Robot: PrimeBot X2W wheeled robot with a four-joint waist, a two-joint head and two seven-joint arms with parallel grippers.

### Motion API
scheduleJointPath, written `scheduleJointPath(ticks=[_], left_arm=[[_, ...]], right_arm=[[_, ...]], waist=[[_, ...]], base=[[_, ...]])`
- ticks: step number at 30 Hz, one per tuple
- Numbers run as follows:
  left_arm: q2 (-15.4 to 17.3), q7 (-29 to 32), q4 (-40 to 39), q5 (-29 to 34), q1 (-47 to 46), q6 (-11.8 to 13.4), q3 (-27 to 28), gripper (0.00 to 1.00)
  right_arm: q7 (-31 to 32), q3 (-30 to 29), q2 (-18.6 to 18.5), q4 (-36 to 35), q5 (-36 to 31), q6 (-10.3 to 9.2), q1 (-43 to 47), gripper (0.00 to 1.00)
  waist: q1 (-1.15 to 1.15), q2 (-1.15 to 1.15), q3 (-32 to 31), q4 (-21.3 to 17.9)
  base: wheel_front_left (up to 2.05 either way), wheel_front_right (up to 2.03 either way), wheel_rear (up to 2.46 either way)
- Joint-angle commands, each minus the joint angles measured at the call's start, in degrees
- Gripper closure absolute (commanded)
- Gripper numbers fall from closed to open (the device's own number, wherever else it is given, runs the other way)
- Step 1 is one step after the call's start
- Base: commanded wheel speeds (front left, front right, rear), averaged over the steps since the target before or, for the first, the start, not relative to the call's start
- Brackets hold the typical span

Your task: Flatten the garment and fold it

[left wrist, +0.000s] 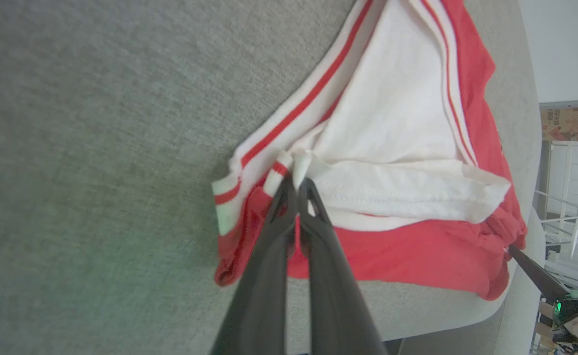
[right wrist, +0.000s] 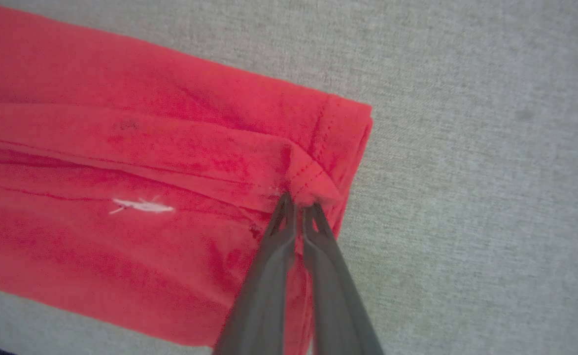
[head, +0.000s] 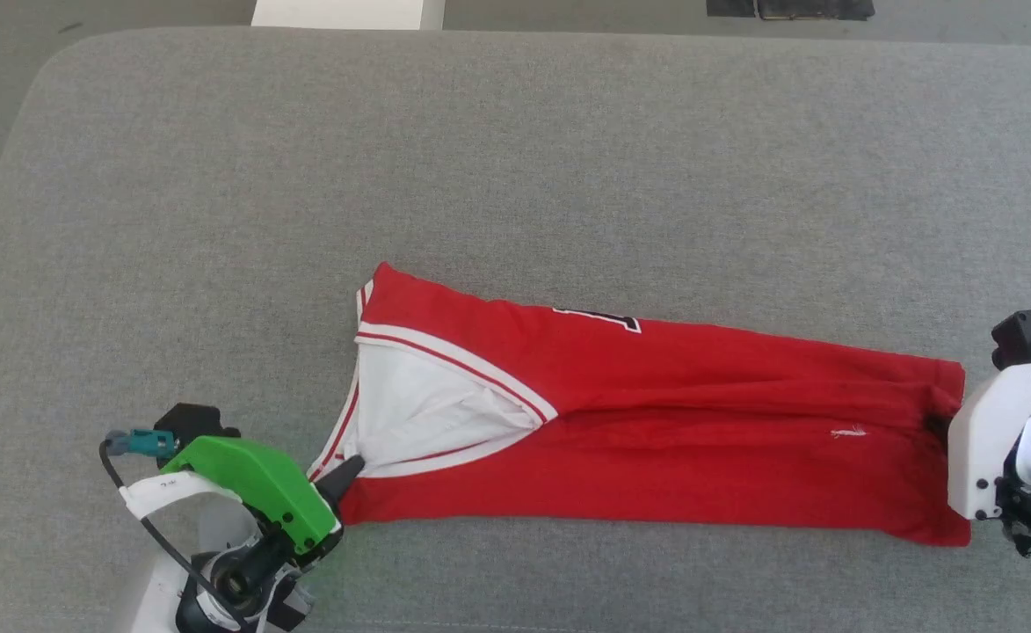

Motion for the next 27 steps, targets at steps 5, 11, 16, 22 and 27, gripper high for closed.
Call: scheduleJointPath(ticks=[5,11,16,22,27], left_arm=[[1.4,-1.35,1.43,1.36,-0.29,0.62,0.54,0.0],[4.4,-1.07,-2.1,3.32,-1.83,1.5,1.01,0.0],[6.2,-2.65,-6.65,5.83,-4.28,1.71,1.29,0.0],[7.68,-18.66,-9.21,14.94,-7.26,-3.95,1.8,0.0],[7.09,-31.96,-6.01,21.62,-6.65,-7.83,0.19,0.0]], right_arm=[[-2.71,-0.07,1.05,0.45,1.18,-0.09,0.85,0.0],[-3.89,-1.12,0.23,-2.46,2.9,-0.09,1.76,0.0],[-2.82,-4.18,-0.39,-6.44,4.12,-0.09,3.94,0.0],[0.01,-9.31,0.51,-9.73,4.27,-0.09,6.41,0.0],[2.84,-10.3,0.17,-9.28,4.45,-0.09,7.68,0.0]], waist=[[0.0,0.0,-2.71,-0.54],[0.0,0.0,-7.01,-0.86],[0.0,0.0,-9.16,-0.79],[0.0,0.0,-9.18,-1.05],[0.0,0.0,-7.95,-0.76]], base=[[0.0,0.0,0.0],[0.0,0.0,0.0],[0.0,0.0,0.0],[0.0,0.0,0.0],[0.0,0.0,0.0]])
